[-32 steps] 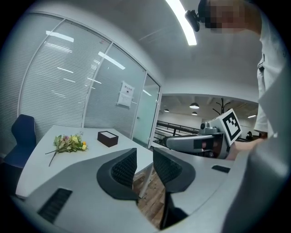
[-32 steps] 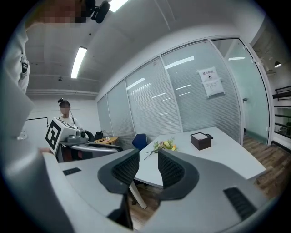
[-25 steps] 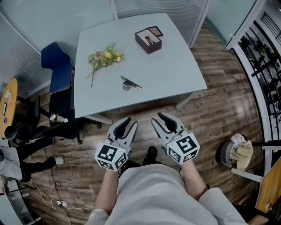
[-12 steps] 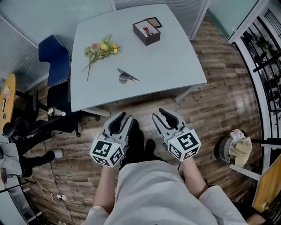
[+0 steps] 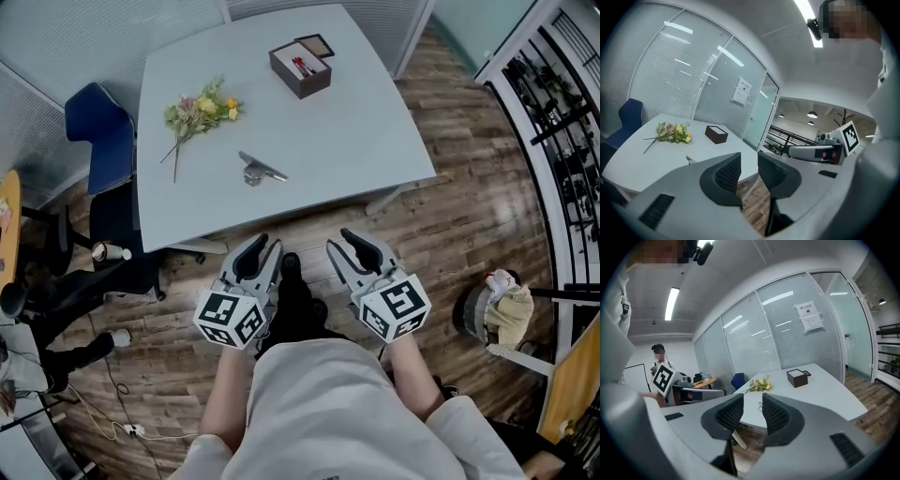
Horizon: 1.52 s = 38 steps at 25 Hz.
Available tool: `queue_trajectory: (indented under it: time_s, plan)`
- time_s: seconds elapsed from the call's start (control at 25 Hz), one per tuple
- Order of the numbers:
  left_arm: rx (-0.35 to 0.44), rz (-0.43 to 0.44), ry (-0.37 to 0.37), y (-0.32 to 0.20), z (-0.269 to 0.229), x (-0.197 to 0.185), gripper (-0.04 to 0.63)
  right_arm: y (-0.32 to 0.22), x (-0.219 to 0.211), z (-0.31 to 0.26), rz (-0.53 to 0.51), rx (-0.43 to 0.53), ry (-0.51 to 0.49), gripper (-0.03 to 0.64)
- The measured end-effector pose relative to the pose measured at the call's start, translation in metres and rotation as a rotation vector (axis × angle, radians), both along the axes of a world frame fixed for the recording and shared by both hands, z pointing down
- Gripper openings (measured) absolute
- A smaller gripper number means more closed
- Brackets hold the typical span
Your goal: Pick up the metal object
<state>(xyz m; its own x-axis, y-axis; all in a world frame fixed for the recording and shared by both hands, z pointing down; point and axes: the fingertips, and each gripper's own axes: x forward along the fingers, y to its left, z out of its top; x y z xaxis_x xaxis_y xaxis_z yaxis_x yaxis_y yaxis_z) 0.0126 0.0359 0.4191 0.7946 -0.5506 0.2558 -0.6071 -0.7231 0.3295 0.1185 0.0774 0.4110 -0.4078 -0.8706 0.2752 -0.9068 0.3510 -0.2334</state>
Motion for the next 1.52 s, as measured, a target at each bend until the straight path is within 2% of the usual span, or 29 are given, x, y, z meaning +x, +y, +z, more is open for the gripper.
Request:
queue_trajectory:
  time_s: [0.32, 0.84, 1.16, 1.52]
  plan:
    - [-0.035, -0.004, 0.022, -0.047, 0.007, 0.003, 0.117, -0.052, -0.001, -0.002, -0.008, -0.007, 0.014, 0.117]
    - [-0.106, -0.020, 0.016, -0.129, 0.035, -0.005, 0.117, -0.145, -0.002, 0.002, -0.012, -0.028, 0.028, 0.117]
    - [-0.115, -0.016, 0.013, -0.176, 0.043, -0.012, 0.117, -0.182, -0.009, 0.008, 0.001, -0.044, 0.028, 0.117]
    - [-0.154, 0.013, 0.012, -0.192, 0.063, -0.013, 0.117, -0.205, -0.020, 0.012, 0.007, -0.055, 0.042, 0.117]
